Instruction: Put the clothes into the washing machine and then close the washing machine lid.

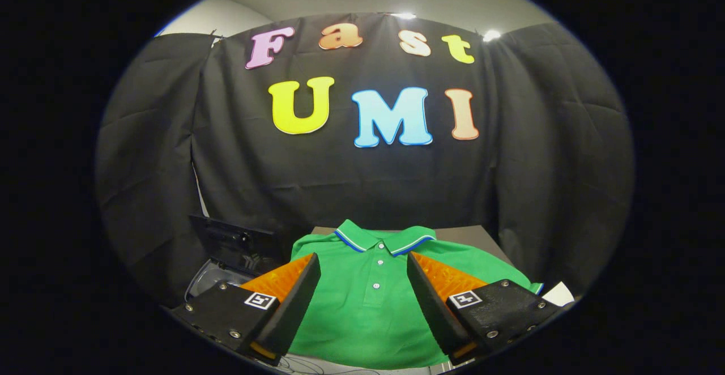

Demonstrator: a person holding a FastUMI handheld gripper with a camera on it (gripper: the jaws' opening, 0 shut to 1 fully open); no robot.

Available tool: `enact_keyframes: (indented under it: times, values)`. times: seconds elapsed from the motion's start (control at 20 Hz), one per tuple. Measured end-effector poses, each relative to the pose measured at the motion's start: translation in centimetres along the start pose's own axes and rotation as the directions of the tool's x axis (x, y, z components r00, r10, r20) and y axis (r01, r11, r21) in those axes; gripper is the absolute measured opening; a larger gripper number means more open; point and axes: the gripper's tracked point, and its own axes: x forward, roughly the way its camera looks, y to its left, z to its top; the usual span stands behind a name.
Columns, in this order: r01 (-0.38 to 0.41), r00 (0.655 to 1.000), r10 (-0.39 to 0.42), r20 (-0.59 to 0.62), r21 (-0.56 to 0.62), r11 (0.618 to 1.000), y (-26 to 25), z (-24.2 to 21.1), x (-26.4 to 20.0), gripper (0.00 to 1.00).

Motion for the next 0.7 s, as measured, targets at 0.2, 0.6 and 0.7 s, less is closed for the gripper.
enact_keyframes:
  times: [0.2,0.6,0.7]
  values:
    - [0.012,0.997,-0.013,-0.077,-0.009,1.000,-0.8,-1.3,2.1,0.95]
    - [-0.026,0.965,0.038,-0.260,0.050,0.998,-0.8,-4.4,5.5,0.95]
    - [-0.031,0.948,0.045,-0.316,0.047,0.998,-0.9,-5.5,6.2,0.95]
